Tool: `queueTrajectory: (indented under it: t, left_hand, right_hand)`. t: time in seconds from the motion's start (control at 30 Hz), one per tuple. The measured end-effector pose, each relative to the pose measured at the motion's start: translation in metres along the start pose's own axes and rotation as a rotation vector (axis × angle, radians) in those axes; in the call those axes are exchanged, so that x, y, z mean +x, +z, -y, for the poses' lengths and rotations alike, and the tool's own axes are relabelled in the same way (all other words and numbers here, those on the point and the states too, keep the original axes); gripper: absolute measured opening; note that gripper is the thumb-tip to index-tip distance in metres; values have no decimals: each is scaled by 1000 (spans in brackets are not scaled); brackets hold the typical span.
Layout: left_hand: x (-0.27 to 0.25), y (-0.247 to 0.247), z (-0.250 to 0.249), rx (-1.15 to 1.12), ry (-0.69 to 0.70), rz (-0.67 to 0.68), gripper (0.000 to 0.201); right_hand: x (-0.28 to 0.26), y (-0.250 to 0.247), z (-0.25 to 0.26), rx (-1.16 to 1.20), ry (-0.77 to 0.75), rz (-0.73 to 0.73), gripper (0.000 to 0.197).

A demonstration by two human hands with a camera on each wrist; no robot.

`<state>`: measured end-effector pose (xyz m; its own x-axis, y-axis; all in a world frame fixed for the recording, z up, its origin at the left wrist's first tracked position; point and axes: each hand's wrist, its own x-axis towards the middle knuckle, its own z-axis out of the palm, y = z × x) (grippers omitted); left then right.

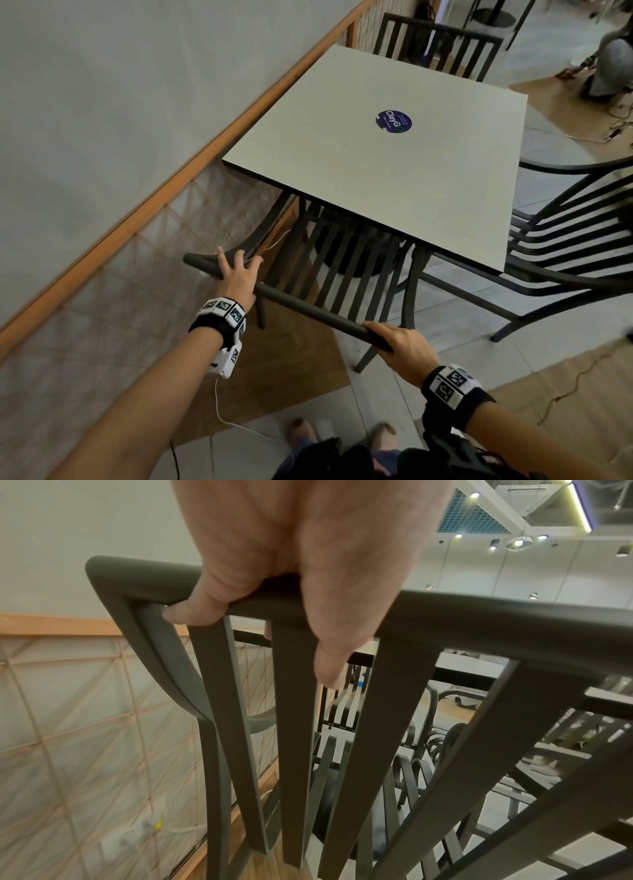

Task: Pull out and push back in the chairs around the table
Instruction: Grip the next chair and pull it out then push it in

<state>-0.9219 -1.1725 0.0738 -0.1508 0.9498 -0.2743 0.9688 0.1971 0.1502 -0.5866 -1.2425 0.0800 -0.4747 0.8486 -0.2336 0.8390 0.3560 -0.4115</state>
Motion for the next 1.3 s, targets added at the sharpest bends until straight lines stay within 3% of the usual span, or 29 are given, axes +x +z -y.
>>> queueTrajectory:
  t: [0.23, 0.4, 0.47, 0.53, 0.57, 0.6, 0.67, 0.7, 0.77, 0.9, 1.07, 1.3]
  left_hand:
    - [27, -13, -10, 10, 7, 17, 66]
    - [5, -11, -29, 109, 3, 60, 56]
    - [-16, -1, -53, 185, 58, 57, 61]
    - [-40, 9, -85, 199, 85, 122, 66]
    - [-43, 15, -105, 199, 69, 127, 65]
    - [-42, 44, -141, 163, -125, 202, 62]
    - [-50, 42, -161, 132, -115, 205, 48]
    - [-53, 48, -175, 143, -204, 251, 40]
    - [-54, 46, -175, 157, -189, 178, 30]
    - [-41, 27, -162, 166, -157, 133, 29]
    - [-19, 10, -131, 188, -146, 94, 33]
    - [-33, 28, -146, 148, -138, 77, 25]
  right_hand:
    - [18, -6, -11, 65, -4, -23, 36]
    - [25, -30, -51, 358, -1, 62, 34]
    - [40, -33, -98, 222, -9, 53, 18]
    - [61, -30, -144, -74, -44, 122, 39]
    - [78, -30, -161, -206, -91, 279, 53]
    - [126, -25, -201, -362, -301, 485, 62]
    - [129, -13, -193, -507, -393, 599, 65]
    - [135, -2, -192, -535, -477, 675, 61]
    - [120, 12, -177, -514, -471, 713, 46]
    - [132, 19, -169, -364, -439, 723, 31]
    - [154, 40, -159, -318, -467, 666, 28]
    - [143, 44, -183, -287, -495, 688, 32]
